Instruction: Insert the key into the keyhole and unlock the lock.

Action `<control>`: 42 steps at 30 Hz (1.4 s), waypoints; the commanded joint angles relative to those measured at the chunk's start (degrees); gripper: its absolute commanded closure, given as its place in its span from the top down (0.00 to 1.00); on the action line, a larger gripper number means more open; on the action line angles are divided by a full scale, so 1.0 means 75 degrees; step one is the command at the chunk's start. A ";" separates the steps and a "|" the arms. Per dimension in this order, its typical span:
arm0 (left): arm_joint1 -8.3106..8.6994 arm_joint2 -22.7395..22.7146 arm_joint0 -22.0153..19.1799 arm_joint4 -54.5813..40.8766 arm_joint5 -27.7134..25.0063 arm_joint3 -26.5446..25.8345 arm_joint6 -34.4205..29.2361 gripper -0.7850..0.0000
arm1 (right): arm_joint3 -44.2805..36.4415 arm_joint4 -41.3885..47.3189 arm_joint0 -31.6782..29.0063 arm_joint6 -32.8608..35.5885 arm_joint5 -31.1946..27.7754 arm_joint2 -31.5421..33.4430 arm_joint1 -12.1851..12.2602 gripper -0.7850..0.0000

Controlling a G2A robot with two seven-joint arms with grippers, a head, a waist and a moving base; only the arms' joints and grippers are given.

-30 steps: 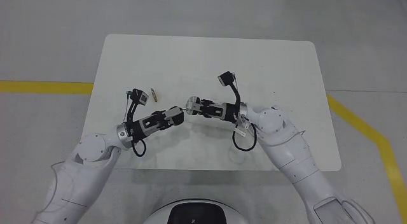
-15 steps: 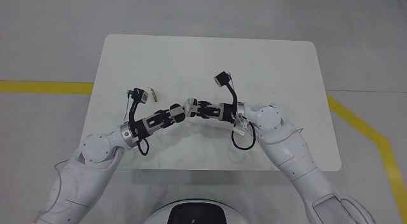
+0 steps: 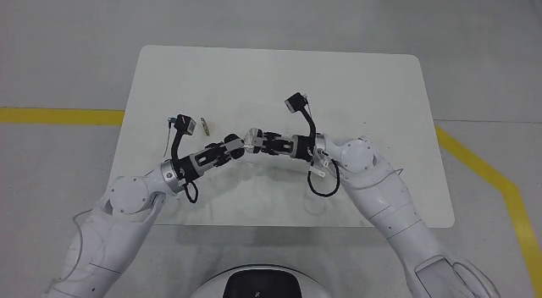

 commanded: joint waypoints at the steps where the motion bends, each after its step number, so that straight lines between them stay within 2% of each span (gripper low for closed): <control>1: 0.0004 -0.0018 0.0007 0.0084 -0.0023 -0.0019 0.0055 0.00 | 0.0021 0.0024 0.0007 -0.0006 -0.0010 0.0010 -0.0003 0.00; 8: 0.0022 -0.0094 0.0032 0.0175 -0.0045 -0.0078 0.0093 0.00 | 0.0079 0.0041 0.0015 -0.0059 -0.0030 0.0064 -0.0007 0.00; 10: 0.0027 -0.0127 0.0035 0.0160 -0.0056 -0.0086 0.0087 0.00 | 0.0086 0.0062 0.0010 -0.0058 -0.0041 0.0094 -0.0004 0.08; 16: 0.0043 -0.0209 0.0038 0.0136 -0.0079 -0.0099 0.0064 0.00 | 0.0076 0.0104 -0.0026 0.0056 0.0083 0.0165 0.0018 0.10; 21: 0.0050 -0.0231 0.0031 0.0118 -0.0083 -0.0102 0.0039 0.00 | 0.0075 0.0148 0.0003 0.0271 0.0241 0.0134 0.0018 0.16; 29: 0.0054 -0.0161 -0.0019 0.0302 -0.0024 -0.0091 -0.0016 0.00 | 0.0145 0.0188 0.0122 0.0511 0.0468 0.0035 -0.0010 0.13; 30: 0.0054 -0.0157 -0.0023 0.0315 -0.0022 -0.0089 -0.0006 0.00 | 0.0158 0.0200 0.0138 0.0534 0.0490 0.0020 -0.0016 0.11; 31: 0.0054 -0.0150 -0.0027 0.0325 -0.0006 -0.0086 -0.0007 0.00 | 0.0174 0.0195 0.0157 0.0549 0.0511 0.0007 -0.0020 0.00; 39: 0.0063 -0.0188 -0.0074 0.0327 0.0126 -0.0034 0.0032 0.00 | 0.0267 0.0233 0.0278 0.0684 0.0550 -0.0098 -0.0064 0.00; 40: 0.0065 -0.0199 -0.0076 0.0315 0.0143 -0.0032 0.0032 0.18 | 0.0273 0.0241 0.0292 0.0700 0.0552 -0.0108 -0.0069 0.00; 41: 0.0067 -0.0209 -0.0076 0.0305 0.0157 -0.0036 0.0028 0.85 | 0.0282 0.0255 0.0304 0.0711 0.0550 -0.0113 -0.0073 0.00; 42: 0.0070 -0.0216 -0.0073 0.0302 0.0164 -0.0041 0.0018 1.00 | 0.0292 0.0263 0.0316 0.0716 0.0550 -0.0116 -0.0077 0.00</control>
